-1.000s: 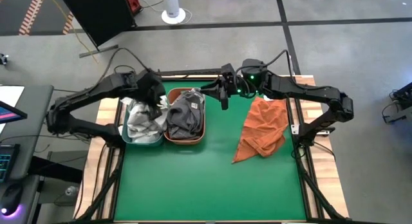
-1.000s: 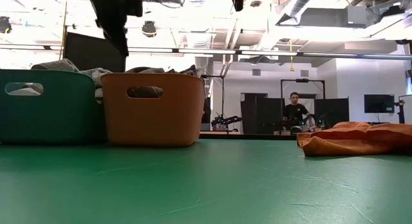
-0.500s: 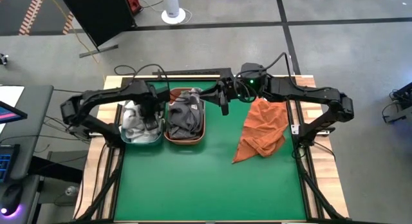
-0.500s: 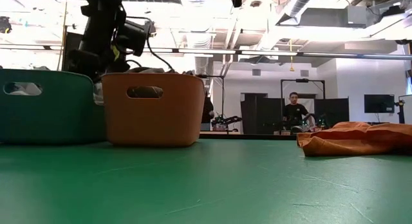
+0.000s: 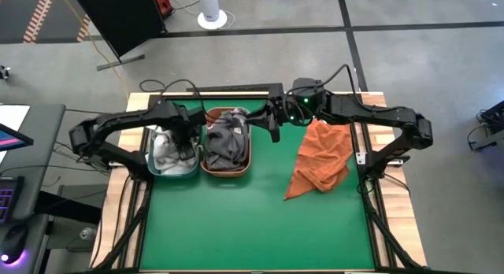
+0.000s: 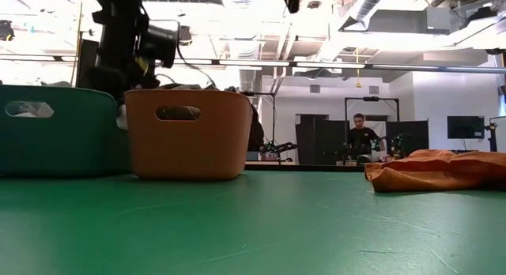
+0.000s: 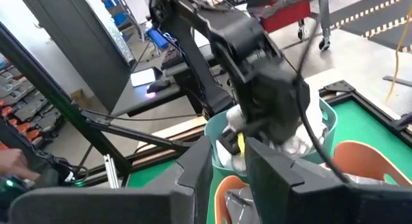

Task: Sort towels by color in basket
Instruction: Put the light gray towel into the blue bin, then put the orange towel into the orange bin

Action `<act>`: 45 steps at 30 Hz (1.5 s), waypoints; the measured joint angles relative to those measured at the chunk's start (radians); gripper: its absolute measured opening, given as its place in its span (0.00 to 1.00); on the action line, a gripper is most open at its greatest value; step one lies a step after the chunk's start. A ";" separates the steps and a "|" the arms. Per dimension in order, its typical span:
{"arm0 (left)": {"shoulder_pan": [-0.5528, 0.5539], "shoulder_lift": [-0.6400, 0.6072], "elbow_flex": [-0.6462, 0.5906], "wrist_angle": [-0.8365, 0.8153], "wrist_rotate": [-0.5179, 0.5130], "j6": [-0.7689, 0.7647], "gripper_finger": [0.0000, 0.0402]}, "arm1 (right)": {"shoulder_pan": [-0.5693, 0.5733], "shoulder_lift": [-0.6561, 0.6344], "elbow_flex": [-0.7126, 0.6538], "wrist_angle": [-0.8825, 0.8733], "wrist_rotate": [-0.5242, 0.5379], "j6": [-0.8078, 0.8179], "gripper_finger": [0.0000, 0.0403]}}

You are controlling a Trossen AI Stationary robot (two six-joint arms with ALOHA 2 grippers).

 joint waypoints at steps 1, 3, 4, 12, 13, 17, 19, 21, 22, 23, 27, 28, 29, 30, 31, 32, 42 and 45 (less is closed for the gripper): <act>0.003 -0.015 0.015 -0.011 0.000 -0.001 0.33 | -0.002 0.000 0.000 -0.005 0.000 0.000 0.30; 0.006 -0.045 0.039 -0.034 -0.006 -0.018 0.33 | -0.007 0.000 0.000 -0.011 0.000 0.000 0.30; 0.006 -0.058 0.051 -0.045 -0.010 -0.028 0.33 | -0.007 0.000 0.000 -0.015 0.000 0.000 0.30; 0.005 -0.133 0.157 -0.139 -0.014 -0.104 0.42 | -0.031 0.000 0.000 -0.096 0.000 0.000 0.30; 0.005 -0.138 0.175 -0.157 -0.010 -0.120 0.44 | -0.035 0.000 0.000 -0.121 0.000 0.000 0.30; 0.005 -0.151 0.259 -0.207 0.035 -0.159 0.49 | -0.065 0.000 0.000 -0.317 0.010 0.001 0.30; 0.005 -0.159 0.311 -0.198 0.043 -0.159 0.50 | -0.085 0.000 0.000 -0.468 0.044 0.000 0.30; 0.005 -0.165 0.363 -0.173 0.042 -0.156 0.50 | -0.108 0.006 0.000 -0.630 0.085 -0.019 0.31; 0.005 -0.166 0.391 -0.151 0.043 -0.157 0.50 | -0.123 0.009 -0.004 -0.707 0.099 -0.039 0.32; 0.005 -0.168 0.419 -0.117 0.042 -0.160 0.50 | -0.139 0.009 -0.018 -0.770 0.118 -0.063 0.33; 0.005 -0.173 0.505 0.030 0.042 -0.186 0.50 | -0.212 0.009 -0.147 -0.852 0.178 -0.093 0.41; 0.005 -0.172 0.523 0.057 0.043 -0.191 0.50 | -0.235 0.010 -0.180 -0.878 0.183 -0.087 0.43; 0.005 -0.171 0.539 0.074 0.043 -0.195 0.50 | -0.259 0.012 -0.207 -0.900 0.185 -0.078 0.46; 0.005 -0.171 0.554 0.087 0.043 -0.195 0.50 | -0.282 0.017 -0.235 -0.913 0.187 -0.068 0.48; 0.005 -0.171 0.567 0.097 0.043 -0.195 0.50 | -0.304 0.023 -0.257 -0.925 0.187 -0.061 0.51; 0.005 -0.171 0.576 0.104 0.043 -0.195 0.50 | -0.329 0.027 -0.277 -0.942 0.190 -0.055 0.53; 0.005 -0.175 0.589 0.099 0.043 -0.188 0.50 | -0.484 0.154 -0.312 -1.200 0.370 -0.312 0.61; 0.001 -0.175 0.589 0.099 0.046 -0.197 0.50 | -0.493 0.210 -0.311 -1.191 0.429 -0.388 0.61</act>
